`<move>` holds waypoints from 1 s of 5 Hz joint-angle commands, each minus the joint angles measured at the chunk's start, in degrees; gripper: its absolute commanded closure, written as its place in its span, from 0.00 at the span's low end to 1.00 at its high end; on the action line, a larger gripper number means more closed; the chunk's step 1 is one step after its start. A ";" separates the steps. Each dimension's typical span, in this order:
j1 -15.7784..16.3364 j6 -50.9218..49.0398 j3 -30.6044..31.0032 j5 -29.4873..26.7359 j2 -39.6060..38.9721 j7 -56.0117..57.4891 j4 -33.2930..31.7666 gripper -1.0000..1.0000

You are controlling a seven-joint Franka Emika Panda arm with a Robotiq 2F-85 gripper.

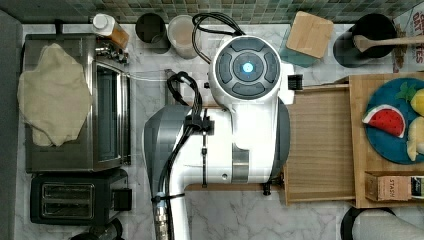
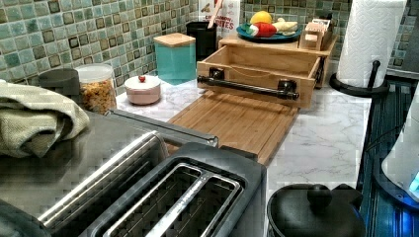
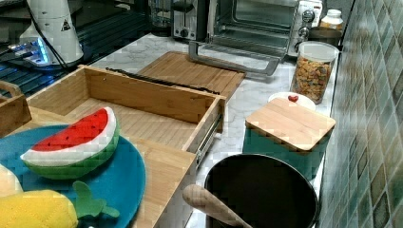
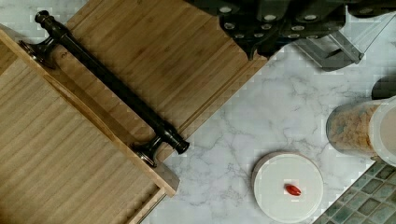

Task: Close the drawer.

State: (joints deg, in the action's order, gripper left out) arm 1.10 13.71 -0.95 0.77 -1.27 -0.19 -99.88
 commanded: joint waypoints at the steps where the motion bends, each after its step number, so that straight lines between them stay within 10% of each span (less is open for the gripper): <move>1: 0.02 0.64 0.01 0.01 -0.11 0.00 0.73 1.00; 5: 1.50 11.26 1.65 -1.10 6.41 15.42 -13.82 1.00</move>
State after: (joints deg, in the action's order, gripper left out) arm 1.54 25.81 -0.97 0.92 -0.10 8.27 -109.72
